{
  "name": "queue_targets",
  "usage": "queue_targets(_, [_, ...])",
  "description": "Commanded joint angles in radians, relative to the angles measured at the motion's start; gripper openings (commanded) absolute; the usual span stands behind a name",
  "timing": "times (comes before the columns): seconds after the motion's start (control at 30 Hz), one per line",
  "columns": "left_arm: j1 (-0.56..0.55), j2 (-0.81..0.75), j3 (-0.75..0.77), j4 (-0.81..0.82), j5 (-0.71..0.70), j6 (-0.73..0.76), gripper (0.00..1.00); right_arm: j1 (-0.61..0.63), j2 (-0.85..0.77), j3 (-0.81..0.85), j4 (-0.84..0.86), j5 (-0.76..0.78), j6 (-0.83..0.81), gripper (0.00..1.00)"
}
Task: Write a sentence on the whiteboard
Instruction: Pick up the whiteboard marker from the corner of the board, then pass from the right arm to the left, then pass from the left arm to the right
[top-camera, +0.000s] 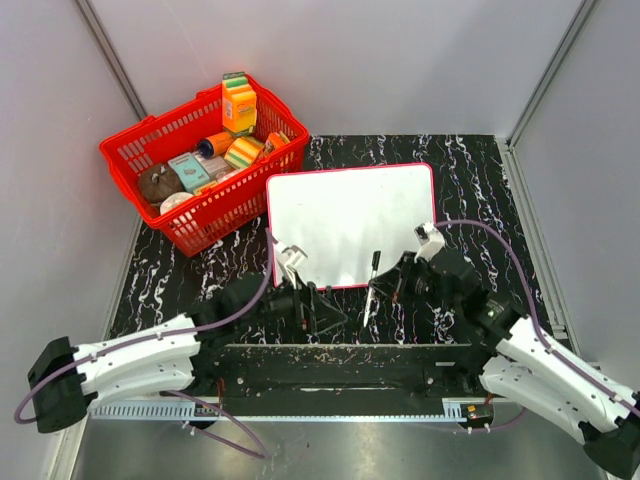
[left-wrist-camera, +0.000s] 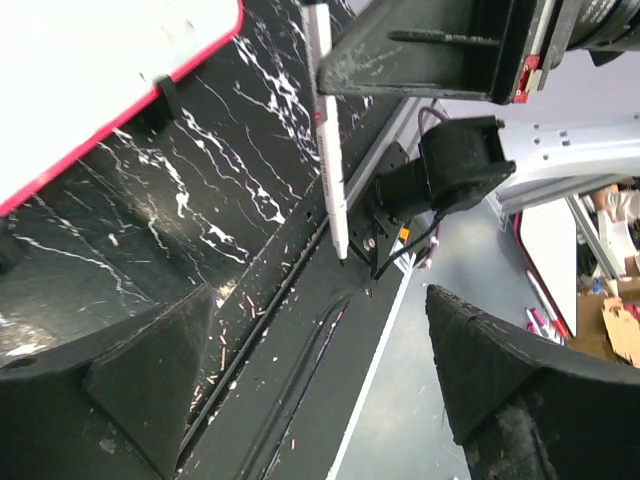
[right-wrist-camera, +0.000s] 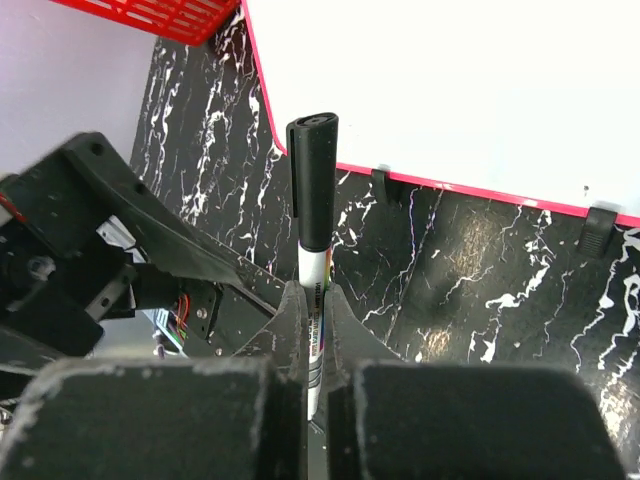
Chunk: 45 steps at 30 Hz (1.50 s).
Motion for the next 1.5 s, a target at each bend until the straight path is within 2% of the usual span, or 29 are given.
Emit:
queue_targets(0.0, [-0.065, 0.105, -0.012, 0.268, -0.010, -0.008, 0.90, 0.007, -0.047, -0.097, 0.180, 0.014, 0.047, 0.00])
queue_targets(0.3, [-0.111, 0.317, 0.059, 0.365, -0.071, 0.009, 0.88, 0.007, -0.077, -0.119, 0.226, 0.024, 0.079, 0.00])
queue_targets(0.37, [-0.111, 0.362, 0.046, 0.470, -0.068, 0.009, 0.86, 0.006, -0.085, -0.119, 0.229, 0.027, 0.079, 0.00])
queue_targets(0.47, [-0.111, 0.435, 0.074, 0.538, -0.045, -0.009, 0.81, 0.007, -0.097, -0.114, 0.206, 0.032, 0.082, 0.00])
queue_targets(0.53, [-0.110, 0.477, 0.103, 0.535, -0.031, -0.017, 0.68, 0.007, -0.109, -0.107, 0.183, 0.047, 0.065, 0.00])
queue_targets(0.63, [-0.111, 0.534, 0.132, 0.573, 0.001, -0.023, 0.33, 0.007, -0.134, -0.099, 0.116, 0.072, 0.061, 0.00])
queue_targets(0.7, [-0.110, 0.549, 0.129, 0.609, 0.007, -0.035, 0.18, 0.007, -0.148, -0.103, 0.103, 0.072, 0.067, 0.00])
queue_targets(0.73, [-0.110, 0.549, 0.131, 0.604, -0.004, -0.032, 0.02, 0.006, -0.158, -0.106, 0.102, 0.072, 0.068, 0.00])
queue_targets(0.83, [-0.110, 0.532, 0.144, 0.561, -0.017, -0.012, 0.00, 0.006, -0.169, -0.099, 0.094, 0.037, 0.044, 0.00])
queue_targets(0.87, [-0.110, 0.525, 0.146, 0.537, -0.024, -0.011, 0.00, 0.006, -0.169, -0.093, 0.082, 0.027, 0.036, 0.19])
queue_targets(0.93, [-0.110, 0.496, 0.152, 0.494, -0.057, 0.003, 0.00, 0.006, -0.169, -0.074, 0.068, -0.005, 0.009, 0.49])
queue_targets(0.97, [-0.108, 0.483, 0.161, 0.439, -0.067, 0.014, 0.00, 0.007, -0.169, -0.068, 0.057, -0.015, -0.001, 0.76])
queue_targets(1.03, [-0.107, 0.446, 0.175, 0.379, -0.082, 0.056, 0.00, 0.007, -0.174, -0.050, 0.039, -0.026, -0.025, 0.94])
queue_targets(1.07, [-0.107, 0.433, 0.187, 0.318, -0.088, 0.073, 0.00, 0.006, -0.174, -0.044, 0.018, -0.025, -0.036, 0.99])
queue_targets(1.2, [-0.105, 0.347, 0.218, 0.141, -0.100, 0.174, 0.00, 0.007, -0.209, -0.007, -0.013, -0.039, -0.094, 1.00])
queue_targets(1.27, [-0.105, 0.285, 0.232, 0.032, -0.096, 0.207, 0.00, 0.007, -0.221, 0.005, -0.003, -0.084, -0.119, 1.00])
queue_targets(1.47, [-0.104, 0.137, 0.261, -0.186, 0.048, 0.317, 0.00, 0.006, -0.191, 0.056, 0.054, -0.304, -0.237, 1.00])
